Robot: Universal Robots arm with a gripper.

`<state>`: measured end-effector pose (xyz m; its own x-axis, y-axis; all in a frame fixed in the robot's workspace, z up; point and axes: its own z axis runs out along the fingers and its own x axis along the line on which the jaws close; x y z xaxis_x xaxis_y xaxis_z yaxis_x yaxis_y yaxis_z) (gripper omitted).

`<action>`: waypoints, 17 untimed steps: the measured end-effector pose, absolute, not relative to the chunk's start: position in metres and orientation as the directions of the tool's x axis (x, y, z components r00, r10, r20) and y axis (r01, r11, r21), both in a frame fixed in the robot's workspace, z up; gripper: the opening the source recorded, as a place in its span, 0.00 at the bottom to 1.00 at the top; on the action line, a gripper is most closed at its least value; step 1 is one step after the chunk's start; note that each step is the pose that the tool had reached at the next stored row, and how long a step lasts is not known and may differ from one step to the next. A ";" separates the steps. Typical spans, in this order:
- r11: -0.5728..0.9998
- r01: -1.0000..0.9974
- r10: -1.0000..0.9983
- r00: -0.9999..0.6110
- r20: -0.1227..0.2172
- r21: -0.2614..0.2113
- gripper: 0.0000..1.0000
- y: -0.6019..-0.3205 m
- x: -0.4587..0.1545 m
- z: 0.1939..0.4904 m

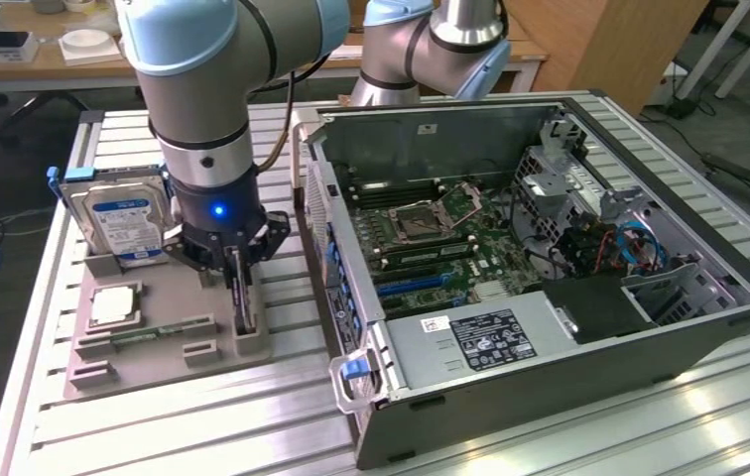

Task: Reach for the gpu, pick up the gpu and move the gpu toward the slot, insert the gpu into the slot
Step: 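Pick up the gpu and move the gpu toward the slot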

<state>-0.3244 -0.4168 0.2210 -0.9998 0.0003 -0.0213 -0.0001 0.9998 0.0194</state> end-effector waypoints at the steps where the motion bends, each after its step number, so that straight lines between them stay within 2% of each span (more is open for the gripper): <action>1: 1.000 0.000 0.000 -1.000 -0.021 0.019 0.27 -0.417 -0.324 0.221; 13: 1.000 0.000 0.000 -1.000 -0.021 0.021 0.27 -0.417 -0.324 0.222; 17: 1.000 0.000 0.000 -1.000 -0.021 0.021 0.27 -0.417 -0.324 0.230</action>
<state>-0.3244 -0.4168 0.2300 -0.9998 0.0004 -0.0215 -0.0001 0.9998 0.0209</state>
